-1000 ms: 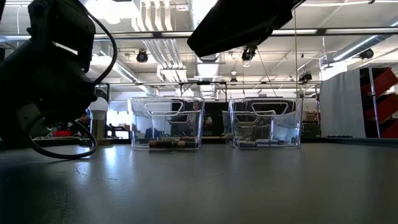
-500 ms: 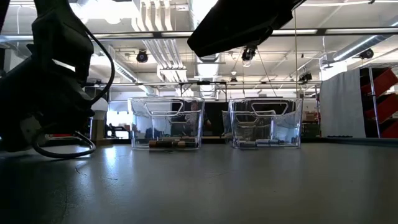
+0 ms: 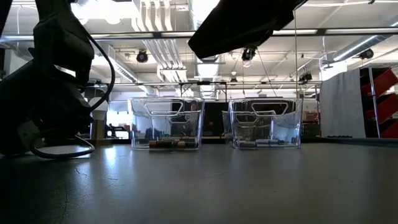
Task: Sort batteries
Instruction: Put the white battery into the right transparent bin
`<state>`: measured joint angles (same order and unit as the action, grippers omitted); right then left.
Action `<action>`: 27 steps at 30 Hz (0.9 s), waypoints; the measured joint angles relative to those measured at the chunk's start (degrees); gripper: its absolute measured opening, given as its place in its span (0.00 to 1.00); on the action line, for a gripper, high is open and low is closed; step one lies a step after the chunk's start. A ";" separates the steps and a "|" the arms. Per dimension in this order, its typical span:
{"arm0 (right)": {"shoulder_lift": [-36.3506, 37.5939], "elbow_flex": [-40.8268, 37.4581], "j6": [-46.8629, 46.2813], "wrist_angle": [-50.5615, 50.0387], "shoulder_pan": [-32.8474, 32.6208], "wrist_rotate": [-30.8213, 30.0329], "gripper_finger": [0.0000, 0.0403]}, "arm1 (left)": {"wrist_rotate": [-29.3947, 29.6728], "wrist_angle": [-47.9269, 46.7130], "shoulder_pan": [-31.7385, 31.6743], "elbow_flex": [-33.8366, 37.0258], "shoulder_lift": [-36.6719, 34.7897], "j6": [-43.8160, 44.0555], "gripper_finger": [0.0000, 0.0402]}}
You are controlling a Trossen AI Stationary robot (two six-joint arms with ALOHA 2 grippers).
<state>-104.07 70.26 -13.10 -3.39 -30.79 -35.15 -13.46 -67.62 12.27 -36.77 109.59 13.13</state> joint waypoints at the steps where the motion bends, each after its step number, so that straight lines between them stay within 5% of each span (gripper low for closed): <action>1: 0.00 0.00 0.00 -0.22 0.00 0.68 0.50 | 0.04 -0.02 0.00 -0.04 -0.05 0.00 0.47; 16: 0.00 0.00 -1.49 -3.05 -0.09 1.72 0.50 | 0.67 -0.92 0.36 -1.15 -0.81 -0.58 0.42; 27: 0.00 0.00 -1.49 -3.96 -0.09 1.72 0.50 | -3.06 -3.81 0.59 -8.84 -0.64 2.29 0.42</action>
<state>-104.07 70.26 -14.59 -7.35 -30.87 -33.43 -16.52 -71.44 12.86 -45.61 108.95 15.42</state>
